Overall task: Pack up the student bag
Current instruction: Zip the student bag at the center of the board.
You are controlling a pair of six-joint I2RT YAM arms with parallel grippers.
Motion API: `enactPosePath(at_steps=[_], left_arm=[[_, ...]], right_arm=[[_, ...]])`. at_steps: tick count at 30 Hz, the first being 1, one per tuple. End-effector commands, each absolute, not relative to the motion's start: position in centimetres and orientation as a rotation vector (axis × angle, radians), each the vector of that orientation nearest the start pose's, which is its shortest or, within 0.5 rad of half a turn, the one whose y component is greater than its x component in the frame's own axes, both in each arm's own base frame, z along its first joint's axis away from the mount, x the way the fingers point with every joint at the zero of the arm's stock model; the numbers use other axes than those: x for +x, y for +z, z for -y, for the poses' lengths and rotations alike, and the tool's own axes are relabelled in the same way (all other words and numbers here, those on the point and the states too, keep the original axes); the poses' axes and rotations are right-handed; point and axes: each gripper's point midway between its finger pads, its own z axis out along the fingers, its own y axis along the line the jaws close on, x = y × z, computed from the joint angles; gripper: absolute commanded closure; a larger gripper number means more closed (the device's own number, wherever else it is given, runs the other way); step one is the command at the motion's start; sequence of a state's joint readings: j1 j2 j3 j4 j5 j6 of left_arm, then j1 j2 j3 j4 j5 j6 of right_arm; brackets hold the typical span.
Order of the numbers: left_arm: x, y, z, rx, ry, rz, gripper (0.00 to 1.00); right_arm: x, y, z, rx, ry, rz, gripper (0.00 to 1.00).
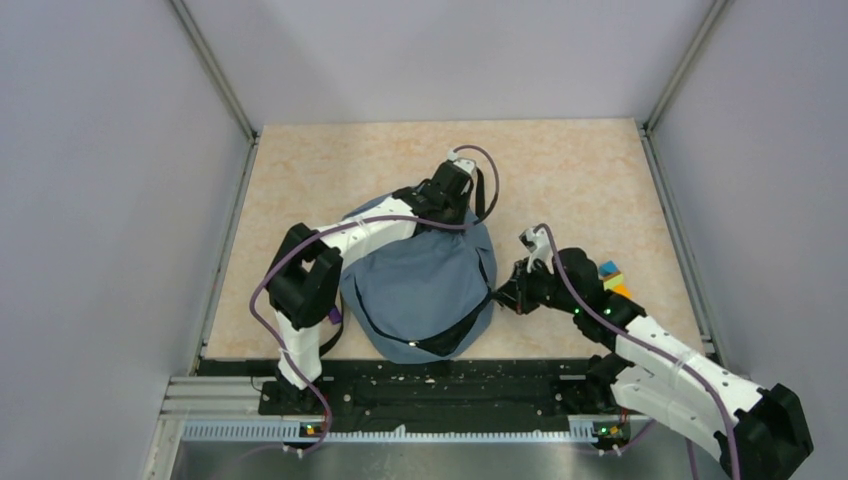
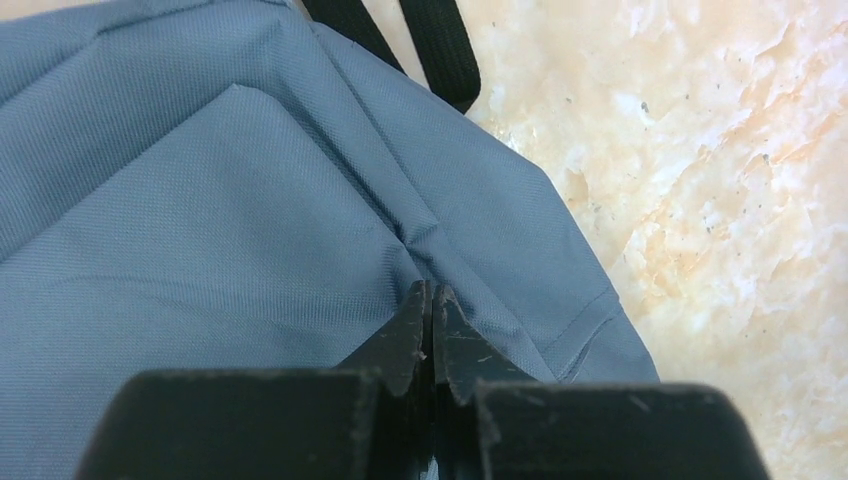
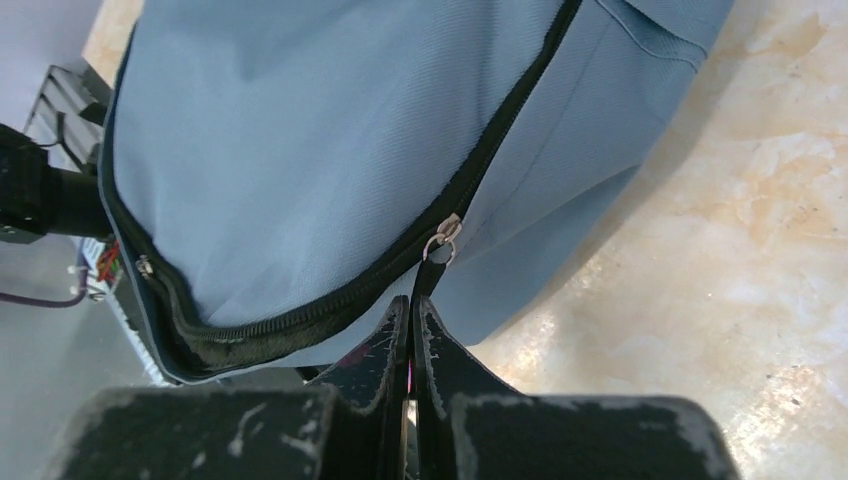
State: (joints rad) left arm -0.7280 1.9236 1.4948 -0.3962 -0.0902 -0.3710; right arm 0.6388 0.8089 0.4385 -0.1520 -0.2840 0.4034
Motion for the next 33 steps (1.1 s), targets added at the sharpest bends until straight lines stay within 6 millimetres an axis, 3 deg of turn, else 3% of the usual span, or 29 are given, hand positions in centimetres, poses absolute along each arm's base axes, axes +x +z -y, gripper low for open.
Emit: enactPosePath(at_steps=[1, 9, 13, 15, 17, 21, 23, 28, 33], left_arm=[[42.5, 14.9, 32.0, 0.299, -0.380, -2.184, 1.00], [47.0, 18.0, 31.5, 0.260, -0.474, -2.035, 1.00], [47.6, 19.5, 33.1, 0.447, -0.631, -1.920, 1.00], [47.1, 20.0, 33.5, 0.593, -0.670, -1.858, 1.00], [45.4, 20.3, 34.0, 0.797, -0.701, -1.770, 1.00], [41.6, 21.0, 34.5, 1.010, -0.797, -1.659, 1.00], [40.5, 21.1, 34.5, 1.046, -0.833, -1.658, 1.00], [39.1, 20.7, 34.5, 1.081, -0.879, -1.664, 1.00], [38.1, 19.7, 33.1, 1.098, -0.829, -1.702, 1.00]], right_arm=[[15.2, 13.7, -22.8, -0.506, 1.070, -2.182, 1.00], [14.9, 13.5, -23.3, -0.479, 1.119, -2.211, 1.00], [16.1, 14.1, -22.8, -0.399, 1.054, -2.189, 1.00], [17.5, 14.2, -21.8, -0.337, 0.950, -2.188, 1.00], [19.5, 14.5, -20.1, -0.256, 0.797, -2.173, 0.82], [22.8, 15.0, -17.6, -0.221, 0.601, -2.131, 0.47], [24.5, 14.9, -16.5, -0.221, 0.562, -2.109, 0.37], [28.7, 14.4, -15.1, -0.208, 0.507, -1.969, 0.32], [30.5, 14.9, -14.9, -0.053, 0.690, -1.909, 0.31]])
